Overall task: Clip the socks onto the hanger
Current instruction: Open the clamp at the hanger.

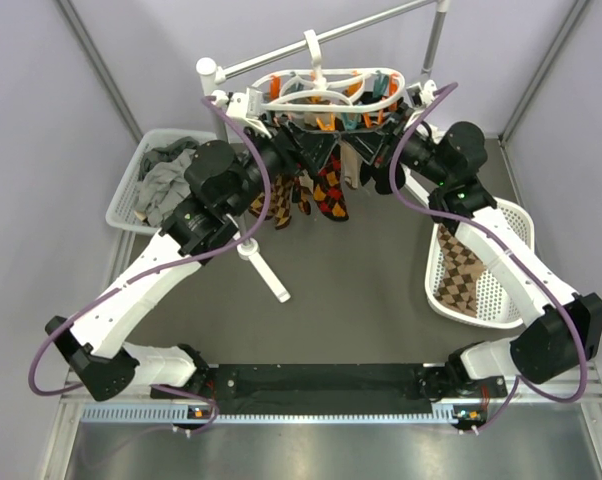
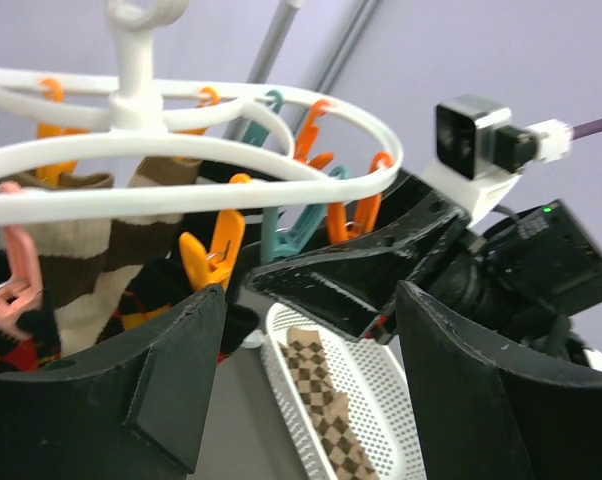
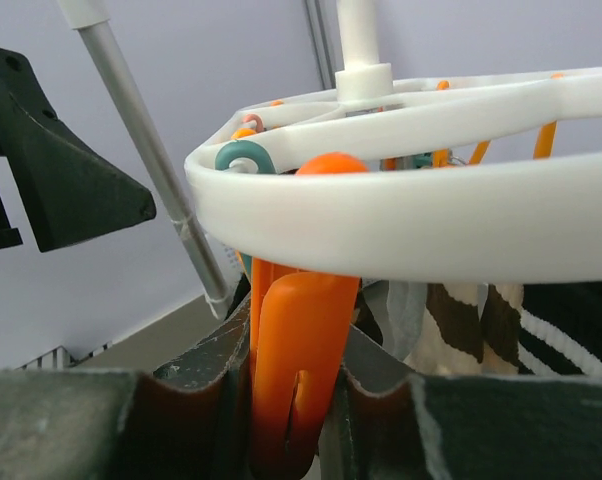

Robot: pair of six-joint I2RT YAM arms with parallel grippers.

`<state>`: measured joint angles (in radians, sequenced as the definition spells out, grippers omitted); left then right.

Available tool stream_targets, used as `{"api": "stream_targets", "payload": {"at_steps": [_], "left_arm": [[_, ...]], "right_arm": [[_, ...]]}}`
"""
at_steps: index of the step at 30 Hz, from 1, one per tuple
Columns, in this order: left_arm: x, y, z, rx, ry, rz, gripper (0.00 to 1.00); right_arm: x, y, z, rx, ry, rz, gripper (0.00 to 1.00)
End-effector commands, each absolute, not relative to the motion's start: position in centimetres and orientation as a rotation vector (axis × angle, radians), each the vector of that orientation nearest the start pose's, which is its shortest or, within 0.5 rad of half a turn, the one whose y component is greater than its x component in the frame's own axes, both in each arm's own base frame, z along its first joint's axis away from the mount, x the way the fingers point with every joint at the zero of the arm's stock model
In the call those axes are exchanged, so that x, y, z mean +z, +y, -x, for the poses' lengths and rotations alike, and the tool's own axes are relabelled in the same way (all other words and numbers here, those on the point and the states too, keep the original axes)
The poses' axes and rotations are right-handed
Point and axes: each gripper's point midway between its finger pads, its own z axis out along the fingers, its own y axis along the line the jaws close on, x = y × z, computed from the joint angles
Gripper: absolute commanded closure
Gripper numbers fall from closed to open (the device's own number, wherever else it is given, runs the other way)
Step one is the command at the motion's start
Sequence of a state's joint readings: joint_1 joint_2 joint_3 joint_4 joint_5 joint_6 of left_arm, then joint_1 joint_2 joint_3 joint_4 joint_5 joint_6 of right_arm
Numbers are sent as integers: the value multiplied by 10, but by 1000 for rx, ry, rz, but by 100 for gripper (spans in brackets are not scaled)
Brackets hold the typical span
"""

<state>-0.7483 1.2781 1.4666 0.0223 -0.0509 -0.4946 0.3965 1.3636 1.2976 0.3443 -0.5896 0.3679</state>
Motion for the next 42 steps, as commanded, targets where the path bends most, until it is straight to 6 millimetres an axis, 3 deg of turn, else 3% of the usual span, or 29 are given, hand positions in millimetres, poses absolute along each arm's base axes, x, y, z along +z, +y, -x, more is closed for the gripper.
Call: {"api": "stream_targets", "payload": {"at_steps": [1,14,25,42], "left_arm": [[536,-301,-282,-1152,1307,-162,27],[527,-323,-306,-1075,1356,-202,29],[520,-329,-323,-962,1359,-242,33],[487,-336,-345,-918,1466,-179,37]], "right_arm": [[476,256,-332,1000,1180,565,96],[463,254,-327,930,1244,602,99],[460,255,-324,874,1271,645,100],[462,260,-321,867,1261,675,100]]}}
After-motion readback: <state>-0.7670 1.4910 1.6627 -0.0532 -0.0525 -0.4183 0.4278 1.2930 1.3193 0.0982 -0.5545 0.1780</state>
